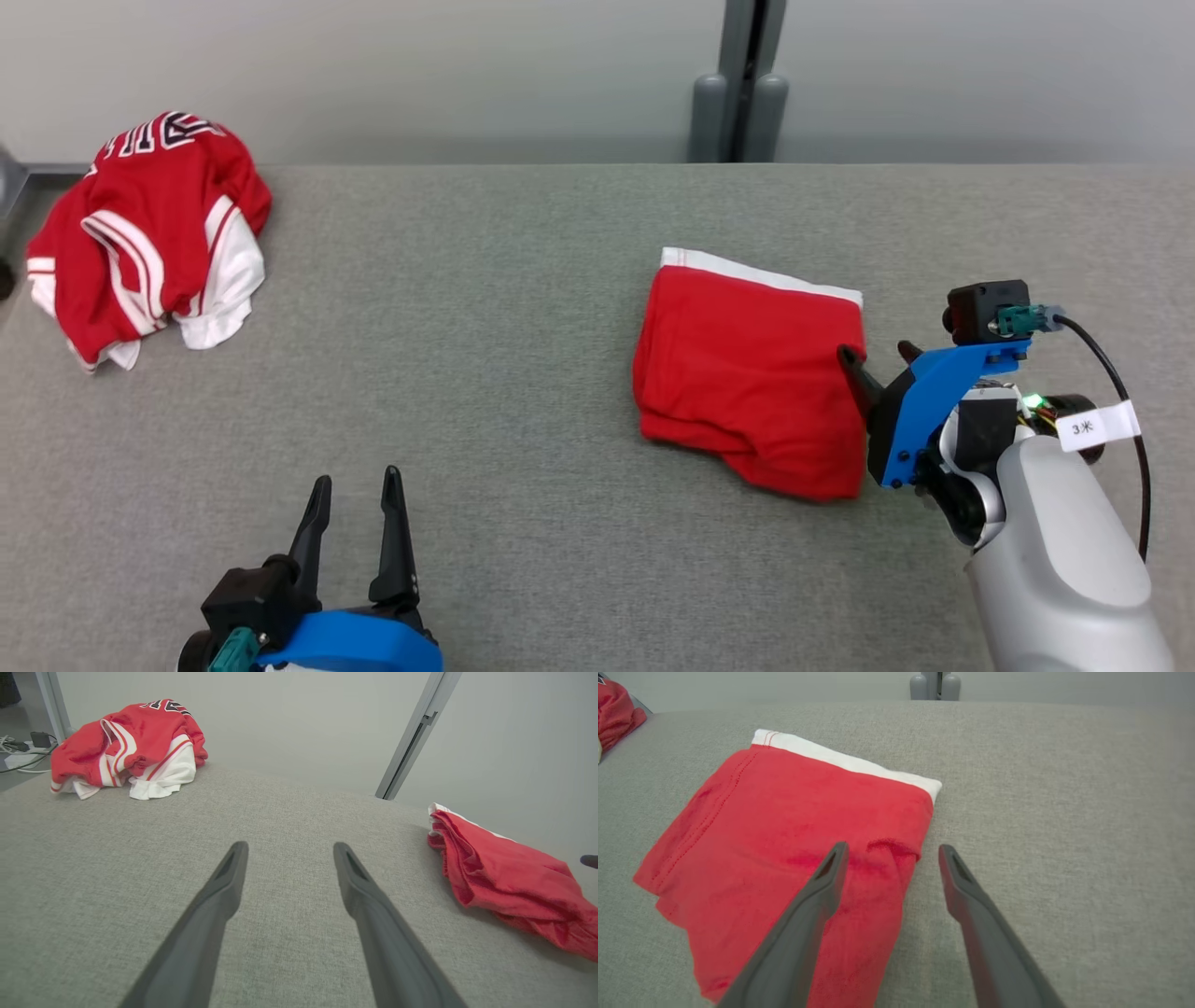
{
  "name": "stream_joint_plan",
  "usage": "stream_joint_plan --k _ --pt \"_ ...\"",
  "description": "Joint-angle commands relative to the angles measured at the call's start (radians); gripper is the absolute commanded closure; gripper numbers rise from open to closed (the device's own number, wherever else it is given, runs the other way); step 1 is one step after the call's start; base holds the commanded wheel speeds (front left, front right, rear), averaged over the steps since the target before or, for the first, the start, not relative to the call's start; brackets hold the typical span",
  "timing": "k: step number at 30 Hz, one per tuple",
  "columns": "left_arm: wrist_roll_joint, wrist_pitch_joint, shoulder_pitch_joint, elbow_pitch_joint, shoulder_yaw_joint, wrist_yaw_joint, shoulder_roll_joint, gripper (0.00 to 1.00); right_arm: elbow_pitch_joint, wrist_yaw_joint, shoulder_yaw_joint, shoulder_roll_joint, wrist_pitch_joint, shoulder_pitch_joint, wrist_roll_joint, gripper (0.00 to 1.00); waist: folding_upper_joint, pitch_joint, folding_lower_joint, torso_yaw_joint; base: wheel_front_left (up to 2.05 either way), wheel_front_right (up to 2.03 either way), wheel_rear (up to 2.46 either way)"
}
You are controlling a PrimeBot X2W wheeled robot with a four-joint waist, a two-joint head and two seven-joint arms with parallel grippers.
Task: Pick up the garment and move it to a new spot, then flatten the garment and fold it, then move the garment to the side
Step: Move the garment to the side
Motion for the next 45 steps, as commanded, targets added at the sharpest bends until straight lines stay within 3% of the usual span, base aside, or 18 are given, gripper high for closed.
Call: stream_joint_plan --k 1,11,12,13,14,15,16,17,18,26,38,45 --pt "0.009 -0.005 -0.023 0.002 0.002 -0.004 -0.002 0.0 0.016 0.0 -0.012 -0.002 0.019 -0.022 0.007 0.0 0.0 0.017 -0.0001 0.024 0.0 0.0 0.0" --pt "0.026 -0.008 -0.032 0.014 0.004 -0.014 -0.004 0.0 0.147 0.0 -0.086 -0.022 0.131 -0.03 0.046 0.0 0.0 0.03 -0.0001 0.093 0.0 0.0 0.0" --pt "0.028 -0.008 -0.031 0.012 0.005 -0.014 -0.003 0.0 0.153 0.0 -0.086 -0.02 0.127 -0.033 0.054 0.15 0.0 0.031 -0.0001 0.094 0.0 0.0 0.0" --pt "0.028 -0.008 -0.03 0.01 0.005 -0.015 -0.001 0.0 0.159 0.0 -0.083 -0.019 0.122 -0.036 0.058 0.54 0.0 0.033 -0.0001 0.095 0.0 0.0 0.0" --pt "0.033 -0.009 -0.03 0.009 0.005 -0.015 0.001 0.0 0.164 0.0 -0.078 -0.018 0.116 -0.036 0.06 0.65 0.0 0.034 -0.0001 0.095 0.0 0.0 0.0" --pt "0.033 -0.009 -0.03 0.009 0.005 -0.015 0.001 0.0 0.164 0.0 -0.078 -0.018 0.116 -0.036 0.06 0.65 0.0 0.034 -0.0001 0.095 0.0 0.0 0.0" --pt "0.038 -0.009 -0.033 0.003 0.0 -0.017 0.002 0.0 0.171 0.0 -0.062 -0.019 0.105 -0.041 0.067 0.87 0.0 0.039 -0.0001 0.091 0.0 0.0 0.0" --pt "0.038 -0.009 -0.033 0.003 0.0 -0.017 0.002 0.0 0.171 0.0 -0.062 -0.019 0.105 -0.041 0.067 0.87 0.0 0.039 -0.0001 0.091 0.0 0.0 0.0" --pt "0.042 -0.009 -0.035 0.0 -0.005 -0.019 0.001 0.0 0.171 0.0 -0.053 -0.022 0.096 -0.047 0.07 1.0 0.0 0.042 -0.0001 0.087 0.0 0.0 0.0" --pt "0.072 0.002 -0.069 -0.022 -0.04 -0.03 0.009 0.0 0.152 0.0 0.016 -0.075 0.014 -0.076 0.09 1.0 0.0 0.079 -0.0001 -0.022 0.0 0.0 0.0" --pt "0.117 0.053 -0.156 -0.08 -0.075 -0.043 0.051 0.0 0.09 0.0 0.017 -0.176 -0.052 -0.114 0.139 1.0 0.0 0.215 -0.0001 -0.314 0.0 0.0 0.0" --pt "0.143 0.107 -0.199 -0.147 -0.082 -0.038 0.091 0.0 0.096 0.0 0.026 -0.156 -0.114 -0.16 0.148 1.0 0.0 0.286 -0.0001 -0.391 0.0 0.0 0.0"
